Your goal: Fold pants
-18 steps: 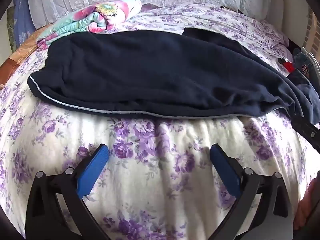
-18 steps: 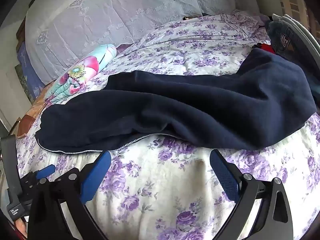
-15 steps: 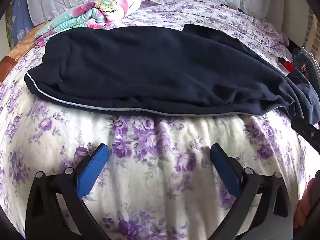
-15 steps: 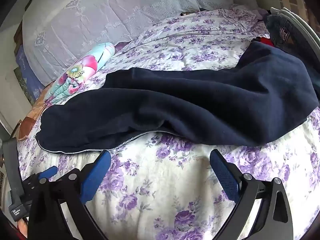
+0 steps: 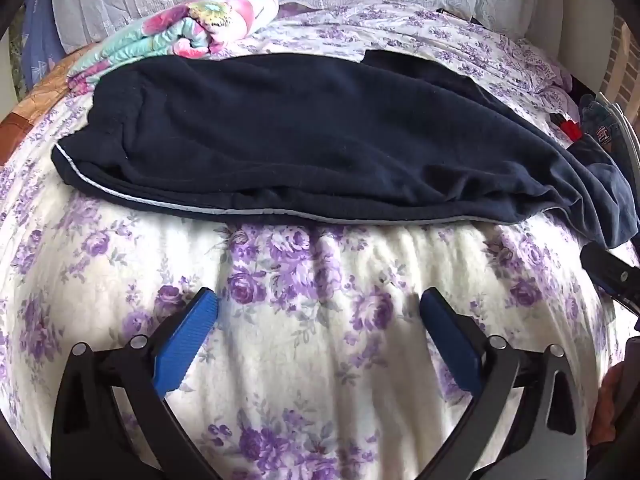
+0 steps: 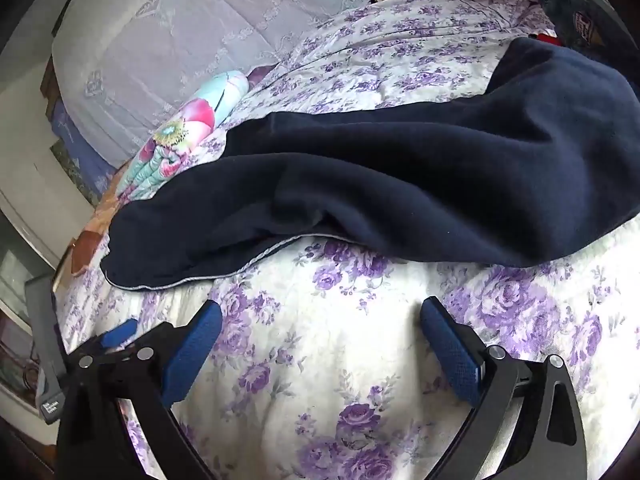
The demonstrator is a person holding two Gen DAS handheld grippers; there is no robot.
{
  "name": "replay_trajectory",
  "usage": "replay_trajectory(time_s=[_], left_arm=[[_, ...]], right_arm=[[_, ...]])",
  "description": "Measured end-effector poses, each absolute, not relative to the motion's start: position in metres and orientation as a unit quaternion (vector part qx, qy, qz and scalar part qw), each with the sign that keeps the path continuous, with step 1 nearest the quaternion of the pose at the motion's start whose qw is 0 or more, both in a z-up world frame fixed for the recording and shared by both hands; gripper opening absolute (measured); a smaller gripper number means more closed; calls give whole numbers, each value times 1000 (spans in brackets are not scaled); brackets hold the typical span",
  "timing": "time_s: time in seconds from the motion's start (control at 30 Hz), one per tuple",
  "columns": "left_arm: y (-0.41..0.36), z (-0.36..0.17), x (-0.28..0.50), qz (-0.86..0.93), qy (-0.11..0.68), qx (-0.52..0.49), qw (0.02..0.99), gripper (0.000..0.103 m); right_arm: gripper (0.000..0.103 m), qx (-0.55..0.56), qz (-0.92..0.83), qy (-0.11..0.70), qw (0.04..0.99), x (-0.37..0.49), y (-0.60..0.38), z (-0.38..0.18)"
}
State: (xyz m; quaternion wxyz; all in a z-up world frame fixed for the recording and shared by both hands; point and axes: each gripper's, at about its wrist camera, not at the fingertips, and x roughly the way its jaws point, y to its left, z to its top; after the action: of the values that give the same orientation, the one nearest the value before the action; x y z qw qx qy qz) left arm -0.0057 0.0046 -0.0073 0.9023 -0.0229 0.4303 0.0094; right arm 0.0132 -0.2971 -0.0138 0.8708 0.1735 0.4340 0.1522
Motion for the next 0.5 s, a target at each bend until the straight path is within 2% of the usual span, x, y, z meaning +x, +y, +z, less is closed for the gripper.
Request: replay_trajectory(time_s=[0.1, 0.3, 0.5], left_arm=[[3, 3, -15, 27, 409, -25, 912, 99], [14, 18, -33, 27, 350, -63, 934, 99], [13, 29, -48, 41, 300, -71, 950, 99]], right_arm=[[100, 120, 132, 442, 879, 15, -276, -4], [100, 94, 105, 350, 926, -14, -276, 27], [100, 40, 98, 301, 948, -29, -267, 44]])
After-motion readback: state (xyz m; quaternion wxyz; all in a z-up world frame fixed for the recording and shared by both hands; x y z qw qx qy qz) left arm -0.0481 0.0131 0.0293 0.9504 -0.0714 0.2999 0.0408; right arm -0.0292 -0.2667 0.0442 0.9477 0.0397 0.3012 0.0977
